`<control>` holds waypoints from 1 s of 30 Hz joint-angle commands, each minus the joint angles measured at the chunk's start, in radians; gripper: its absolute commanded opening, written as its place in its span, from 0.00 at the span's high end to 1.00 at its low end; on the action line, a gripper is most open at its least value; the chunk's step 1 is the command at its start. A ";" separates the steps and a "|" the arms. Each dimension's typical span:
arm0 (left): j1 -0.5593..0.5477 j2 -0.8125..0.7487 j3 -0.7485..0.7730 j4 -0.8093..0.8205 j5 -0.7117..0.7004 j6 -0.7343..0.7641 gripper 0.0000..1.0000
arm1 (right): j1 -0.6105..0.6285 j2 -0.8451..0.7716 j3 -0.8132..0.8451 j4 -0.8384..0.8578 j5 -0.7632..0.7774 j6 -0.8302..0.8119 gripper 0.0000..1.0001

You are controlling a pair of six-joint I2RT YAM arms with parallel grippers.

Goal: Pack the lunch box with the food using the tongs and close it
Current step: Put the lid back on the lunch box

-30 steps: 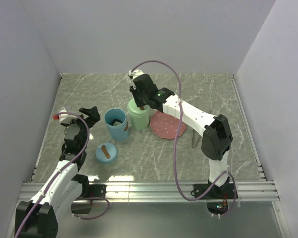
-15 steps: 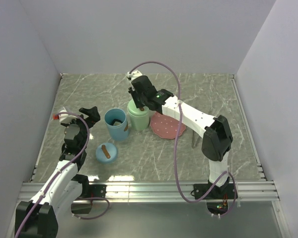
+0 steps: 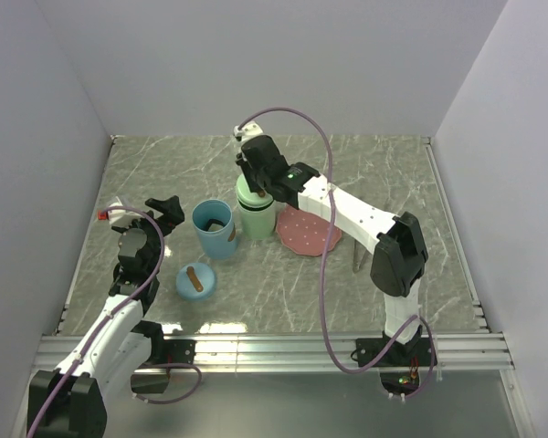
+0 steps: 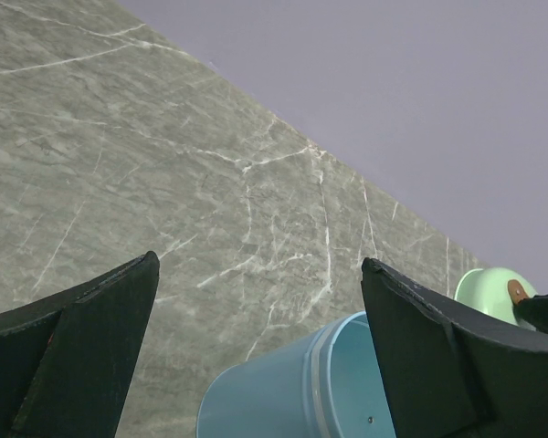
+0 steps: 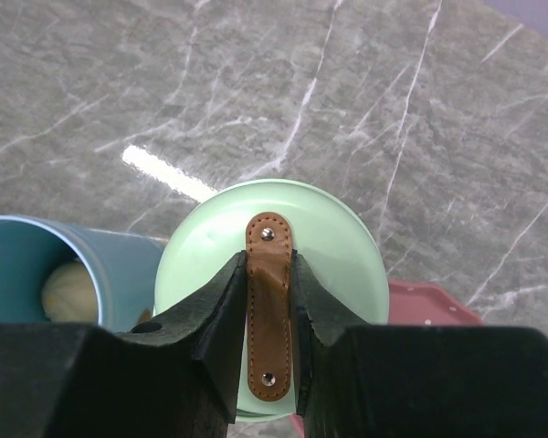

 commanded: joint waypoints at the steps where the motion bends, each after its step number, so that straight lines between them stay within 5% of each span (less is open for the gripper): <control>1: 0.002 -0.003 -0.006 0.047 0.014 0.003 0.01 | 0.001 0.015 0.056 0.030 -0.006 -0.012 0.97; 30: 0.002 -0.004 -0.004 0.046 0.019 0.003 0.01 | -0.008 -0.089 0.082 -0.088 -0.125 0.001 0.96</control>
